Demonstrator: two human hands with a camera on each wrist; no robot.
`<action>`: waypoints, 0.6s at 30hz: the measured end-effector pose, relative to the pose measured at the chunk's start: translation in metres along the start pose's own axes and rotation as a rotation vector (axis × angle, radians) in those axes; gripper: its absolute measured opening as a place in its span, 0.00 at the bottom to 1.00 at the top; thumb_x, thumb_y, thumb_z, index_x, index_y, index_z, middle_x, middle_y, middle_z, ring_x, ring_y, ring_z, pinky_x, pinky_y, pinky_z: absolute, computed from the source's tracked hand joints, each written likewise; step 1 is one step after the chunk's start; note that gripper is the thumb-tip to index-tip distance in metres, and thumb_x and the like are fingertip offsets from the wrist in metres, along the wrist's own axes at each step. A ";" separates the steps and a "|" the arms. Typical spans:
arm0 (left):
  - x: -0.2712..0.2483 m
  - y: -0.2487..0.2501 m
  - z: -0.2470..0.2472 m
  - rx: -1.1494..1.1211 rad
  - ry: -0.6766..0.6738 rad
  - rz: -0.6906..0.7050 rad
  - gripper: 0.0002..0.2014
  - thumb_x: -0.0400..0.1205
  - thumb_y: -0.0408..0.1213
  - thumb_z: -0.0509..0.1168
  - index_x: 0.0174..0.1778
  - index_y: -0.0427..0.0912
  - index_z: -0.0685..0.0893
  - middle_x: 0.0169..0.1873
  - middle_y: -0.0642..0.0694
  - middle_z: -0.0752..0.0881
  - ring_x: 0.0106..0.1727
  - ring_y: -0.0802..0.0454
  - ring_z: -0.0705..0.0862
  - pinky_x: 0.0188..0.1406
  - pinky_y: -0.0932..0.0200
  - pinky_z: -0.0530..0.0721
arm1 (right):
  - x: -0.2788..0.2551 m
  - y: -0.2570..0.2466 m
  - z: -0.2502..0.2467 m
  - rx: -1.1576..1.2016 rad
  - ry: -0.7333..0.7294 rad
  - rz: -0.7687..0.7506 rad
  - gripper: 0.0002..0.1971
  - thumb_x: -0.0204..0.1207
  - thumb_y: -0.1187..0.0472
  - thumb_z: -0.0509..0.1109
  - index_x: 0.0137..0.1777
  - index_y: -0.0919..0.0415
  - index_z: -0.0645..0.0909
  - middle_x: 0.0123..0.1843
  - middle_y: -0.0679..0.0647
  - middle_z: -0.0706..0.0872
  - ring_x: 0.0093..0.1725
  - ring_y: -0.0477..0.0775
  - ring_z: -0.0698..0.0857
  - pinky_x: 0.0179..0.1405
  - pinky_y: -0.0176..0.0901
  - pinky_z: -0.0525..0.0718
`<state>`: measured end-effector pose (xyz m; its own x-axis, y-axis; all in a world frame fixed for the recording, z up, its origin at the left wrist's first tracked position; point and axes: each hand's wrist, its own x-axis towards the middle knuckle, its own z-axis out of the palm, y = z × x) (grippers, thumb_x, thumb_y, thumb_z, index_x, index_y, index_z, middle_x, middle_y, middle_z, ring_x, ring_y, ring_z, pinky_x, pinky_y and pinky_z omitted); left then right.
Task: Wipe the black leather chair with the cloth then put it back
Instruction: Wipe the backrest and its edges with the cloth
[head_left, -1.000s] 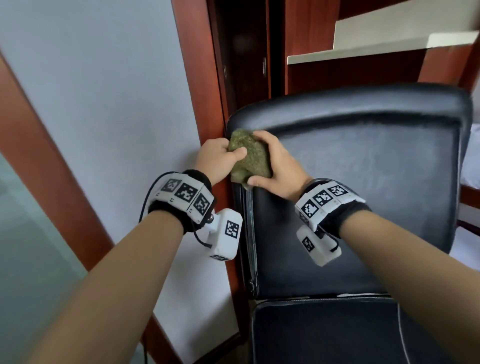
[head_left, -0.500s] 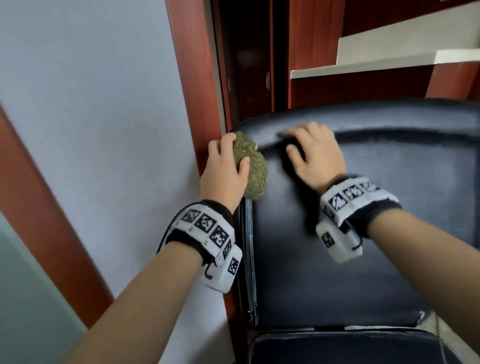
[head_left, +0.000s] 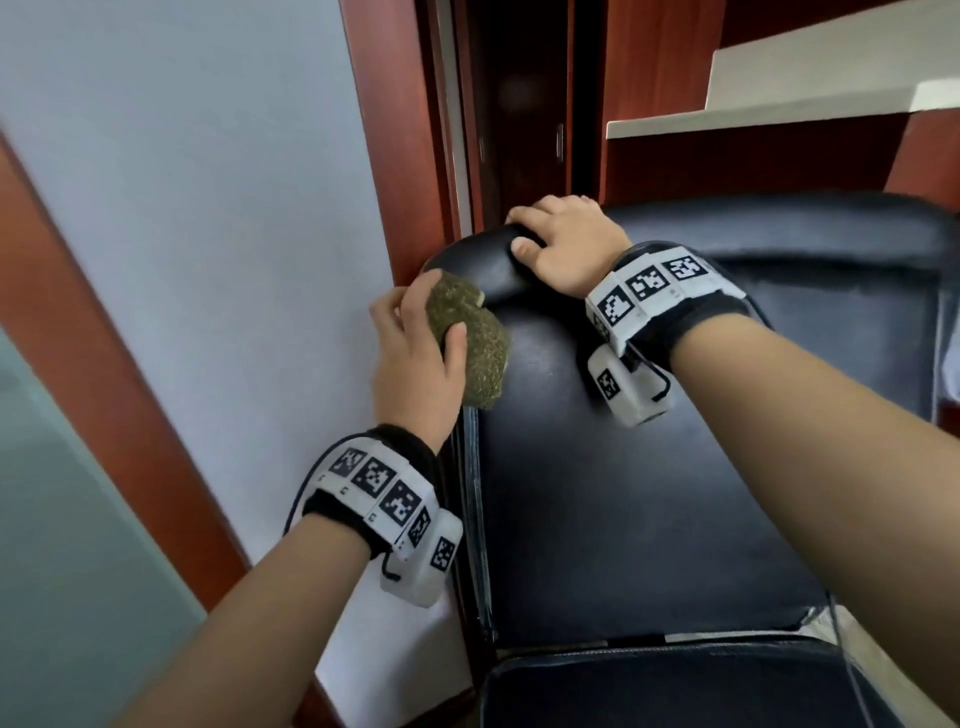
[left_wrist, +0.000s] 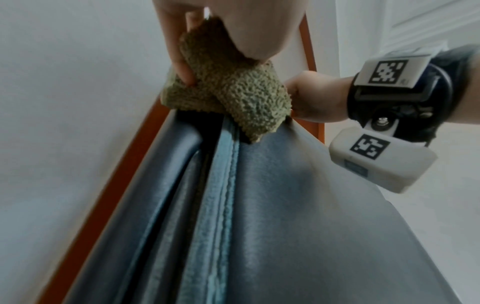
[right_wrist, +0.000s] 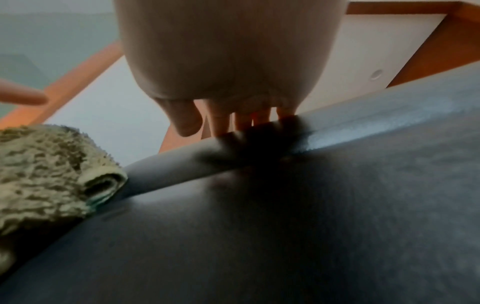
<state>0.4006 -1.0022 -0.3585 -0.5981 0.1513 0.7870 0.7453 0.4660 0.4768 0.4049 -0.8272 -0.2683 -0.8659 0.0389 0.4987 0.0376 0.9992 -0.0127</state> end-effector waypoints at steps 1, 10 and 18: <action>-0.003 -0.001 -0.007 0.038 -0.017 0.027 0.21 0.82 0.34 0.61 0.72 0.48 0.70 0.66 0.37 0.68 0.58 0.43 0.78 0.49 0.55 0.76 | -0.003 -0.005 -0.002 0.012 -0.006 -0.019 0.23 0.84 0.51 0.52 0.77 0.55 0.64 0.75 0.59 0.69 0.74 0.62 0.65 0.75 0.51 0.55; -0.025 -0.009 -0.076 0.254 -0.110 0.043 0.18 0.83 0.45 0.56 0.68 0.49 0.78 0.68 0.42 0.72 0.65 0.44 0.75 0.51 0.45 0.80 | -0.016 -0.076 -0.011 0.089 -0.055 -0.099 0.24 0.83 0.50 0.55 0.78 0.53 0.62 0.77 0.59 0.67 0.76 0.61 0.63 0.75 0.49 0.56; -0.054 -0.019 -0.139 0.286 -0.130 0.083 0.22 0.82 0.50 0.56 0.69 0.45 0.76 0.67 0.40 0.70 0.59 0.45 0.78 0.44 0.56 0.74 | -0.039 -0.128 -0.008 0.251 -0.007 -0.170 0.22 0.84 0.54 0.53 0.78 0.52 0.63 0.78 0.51 0.66 0.79 0.52 0.58 0.77 0.58 0.48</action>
<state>0.4594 -1.1402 -0.3554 -0.5852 0.3000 0.7534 0.6910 0.6706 0.2698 0.4381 -0.9572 -0.2794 -0.8528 -0.1295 0.5060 -0.2317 0.9620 -0.1443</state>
